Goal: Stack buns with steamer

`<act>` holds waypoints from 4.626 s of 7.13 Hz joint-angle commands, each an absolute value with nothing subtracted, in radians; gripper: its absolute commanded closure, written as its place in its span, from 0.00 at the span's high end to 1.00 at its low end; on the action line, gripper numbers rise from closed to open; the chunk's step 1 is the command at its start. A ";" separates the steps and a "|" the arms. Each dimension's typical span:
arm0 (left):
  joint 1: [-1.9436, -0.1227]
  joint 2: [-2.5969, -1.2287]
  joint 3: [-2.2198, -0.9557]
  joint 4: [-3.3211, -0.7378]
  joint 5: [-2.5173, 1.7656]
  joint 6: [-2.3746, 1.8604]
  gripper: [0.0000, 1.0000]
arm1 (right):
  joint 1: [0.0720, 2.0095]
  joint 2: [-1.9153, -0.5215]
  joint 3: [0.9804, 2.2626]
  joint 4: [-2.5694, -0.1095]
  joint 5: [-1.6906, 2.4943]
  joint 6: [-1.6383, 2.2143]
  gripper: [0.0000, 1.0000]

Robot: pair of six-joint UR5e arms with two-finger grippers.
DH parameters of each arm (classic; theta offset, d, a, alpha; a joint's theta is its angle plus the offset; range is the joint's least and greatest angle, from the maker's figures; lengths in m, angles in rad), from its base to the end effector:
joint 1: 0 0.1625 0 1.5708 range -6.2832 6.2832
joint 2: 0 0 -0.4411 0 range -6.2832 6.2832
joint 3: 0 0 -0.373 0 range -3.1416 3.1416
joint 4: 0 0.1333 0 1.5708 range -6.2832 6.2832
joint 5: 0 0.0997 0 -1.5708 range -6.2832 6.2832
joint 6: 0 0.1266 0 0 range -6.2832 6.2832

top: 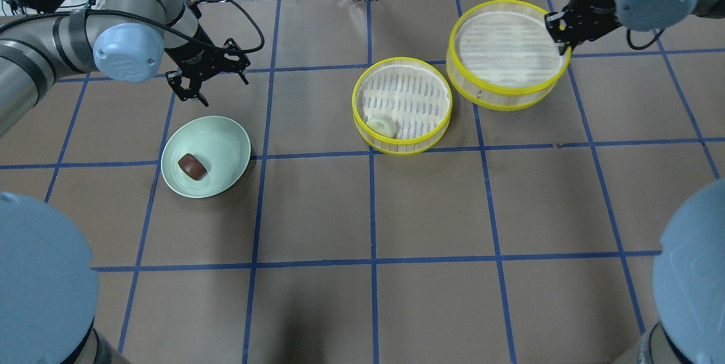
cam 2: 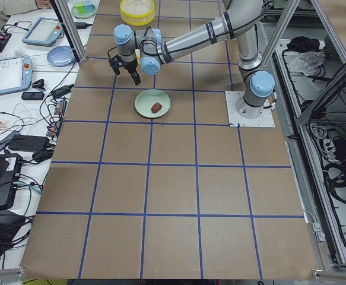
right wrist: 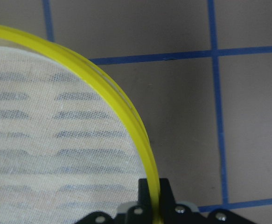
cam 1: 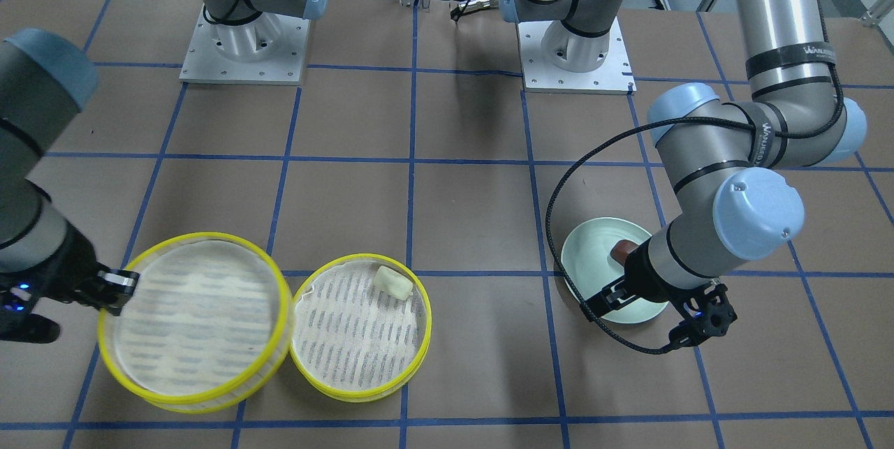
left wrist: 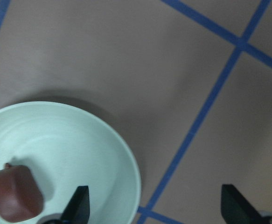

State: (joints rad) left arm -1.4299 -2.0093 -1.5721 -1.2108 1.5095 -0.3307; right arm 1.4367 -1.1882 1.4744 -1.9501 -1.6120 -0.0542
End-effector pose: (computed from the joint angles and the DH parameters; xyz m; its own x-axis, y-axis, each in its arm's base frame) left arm -0.0534 -0.6278 0.2691 -0.8886 -0.4576 0.0319 -0.4531 0.8864 0.0952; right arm 0.0422 -0.6450 0.3497 -0.9954 0.0837 0.0460 0.0793 0.9927 -0.0906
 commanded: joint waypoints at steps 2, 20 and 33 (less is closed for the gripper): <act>-1.311 -2.008 -1.654 -1.311 1.582 -0.357 0.99 | 1.681 -1.189 1.476 -1.970 -1.635 0.290 0.00; -1.264 -2.030 -1.611 -1.223 1.509 -0.457 0.00 | 1.689 -1.120 1.562 -2.063 -1.637 0.279 0.02; -1.702 -1.951 -1.511 -0.919 1.290 -1.093 0.00 | 1.634 -1.488 1.559 -1.745 -1.634 0.164 0.99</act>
State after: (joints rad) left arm -1.6397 -1.9378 -1.5068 -0.9733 1.2939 -1.0061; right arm 1.6308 -1.4227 1.5585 -1.8582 -1.6462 0.1659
